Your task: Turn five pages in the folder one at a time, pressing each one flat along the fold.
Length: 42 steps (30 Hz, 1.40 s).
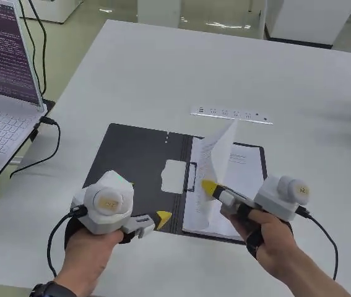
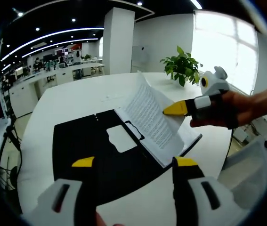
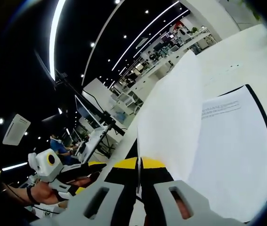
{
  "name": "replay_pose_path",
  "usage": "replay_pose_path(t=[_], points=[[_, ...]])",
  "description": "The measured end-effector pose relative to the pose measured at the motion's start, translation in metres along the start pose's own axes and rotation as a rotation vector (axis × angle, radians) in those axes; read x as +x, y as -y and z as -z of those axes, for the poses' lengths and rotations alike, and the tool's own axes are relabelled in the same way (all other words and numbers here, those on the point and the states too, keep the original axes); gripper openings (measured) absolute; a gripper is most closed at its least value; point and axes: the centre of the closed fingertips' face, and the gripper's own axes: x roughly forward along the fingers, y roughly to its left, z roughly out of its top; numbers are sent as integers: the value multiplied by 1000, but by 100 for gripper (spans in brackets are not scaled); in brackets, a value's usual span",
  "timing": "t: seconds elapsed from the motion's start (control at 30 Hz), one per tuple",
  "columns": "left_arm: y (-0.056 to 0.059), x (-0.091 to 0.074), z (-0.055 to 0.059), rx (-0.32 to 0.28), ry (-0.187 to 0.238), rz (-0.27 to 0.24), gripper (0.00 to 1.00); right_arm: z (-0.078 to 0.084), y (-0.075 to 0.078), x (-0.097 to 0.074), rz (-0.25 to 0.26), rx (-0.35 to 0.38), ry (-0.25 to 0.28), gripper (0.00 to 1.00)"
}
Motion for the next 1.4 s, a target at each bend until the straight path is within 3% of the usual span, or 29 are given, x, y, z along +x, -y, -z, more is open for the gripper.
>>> replay_pose_path(t=[0.2,0.37,0.53,0.63,0.7,0.97,1.4], points=[[-15,-15,2,-32,19,-27,67,9,-16,16,-29,-13,-29,0],[-19,-26,4,10,8,-13,69,18,-27,28,-51,-25,-57,0],[-29,-40,-3,21,20,-14,71,25,-37,41,-71,-29,-73,0],[-37,-53,-13,-11,61,-22,72,29,-40,47,-77,-23,-77,0],[-39,-62,-18,2,69,-28,72,33,-45,53,-82,-20,-80,0],[-49,-85,-22,21,76,-33,74,50,-59,72,-106,-13,-111,0],[-52,-103,-20,16,74,-33,76,79,-48,103,-71,26,-162,0]])
